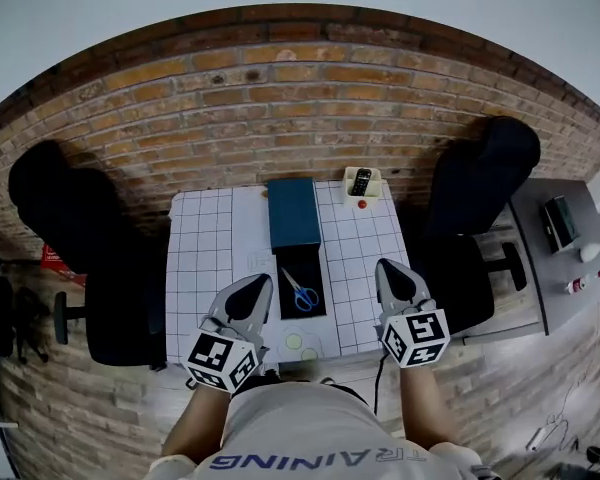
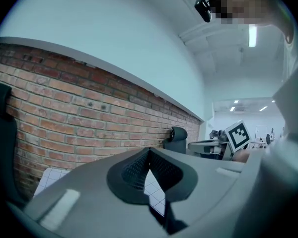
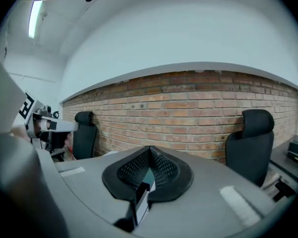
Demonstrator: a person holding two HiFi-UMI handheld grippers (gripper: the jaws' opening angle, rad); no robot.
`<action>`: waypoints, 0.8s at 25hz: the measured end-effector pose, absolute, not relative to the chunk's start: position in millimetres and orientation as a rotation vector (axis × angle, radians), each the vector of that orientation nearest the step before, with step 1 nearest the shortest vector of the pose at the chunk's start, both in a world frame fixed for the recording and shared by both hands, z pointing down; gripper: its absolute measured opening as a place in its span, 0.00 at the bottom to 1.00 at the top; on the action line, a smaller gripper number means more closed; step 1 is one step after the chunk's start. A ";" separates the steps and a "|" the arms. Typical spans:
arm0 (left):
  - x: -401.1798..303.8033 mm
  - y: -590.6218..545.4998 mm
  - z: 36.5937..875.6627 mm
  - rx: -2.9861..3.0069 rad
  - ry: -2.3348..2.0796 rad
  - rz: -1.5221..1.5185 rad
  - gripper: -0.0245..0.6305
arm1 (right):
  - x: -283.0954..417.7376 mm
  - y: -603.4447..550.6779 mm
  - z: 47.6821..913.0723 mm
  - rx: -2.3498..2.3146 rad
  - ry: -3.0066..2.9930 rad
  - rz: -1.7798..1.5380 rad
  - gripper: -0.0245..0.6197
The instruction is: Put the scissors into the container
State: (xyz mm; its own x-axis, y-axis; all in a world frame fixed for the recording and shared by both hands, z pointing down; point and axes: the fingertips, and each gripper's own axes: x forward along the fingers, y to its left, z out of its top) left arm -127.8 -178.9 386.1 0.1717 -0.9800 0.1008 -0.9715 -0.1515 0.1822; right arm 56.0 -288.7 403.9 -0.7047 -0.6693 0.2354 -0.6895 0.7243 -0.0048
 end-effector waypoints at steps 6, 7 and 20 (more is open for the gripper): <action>-105.9 -185.1 380.4 2.291 -1.858 -0.041 0.04 | 80.9 -281.7 399.6 1.139 -2.728 0.160 0.06; -102.8 -185.0 380.3 2.295 -1.853 -0.038 0.04 | 83.6 -279.9 400.1 1.142 -2.728 0.161 0.06; -96.4 -175.4 384.4 2.289 -1.845 -0.015 0.04 | 82.0 -267.4 407.0 1.109 -2.729 0.184 0.06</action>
State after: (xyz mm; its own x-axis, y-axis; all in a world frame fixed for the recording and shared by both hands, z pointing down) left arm -96.4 -175.4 384.4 0.2202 -0.9683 0.1179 -0.9662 -0.2000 0.1627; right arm 82.0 -267.4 407.0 -0.7020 -0.6770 0.2211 -0.7006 0.7122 -0.0434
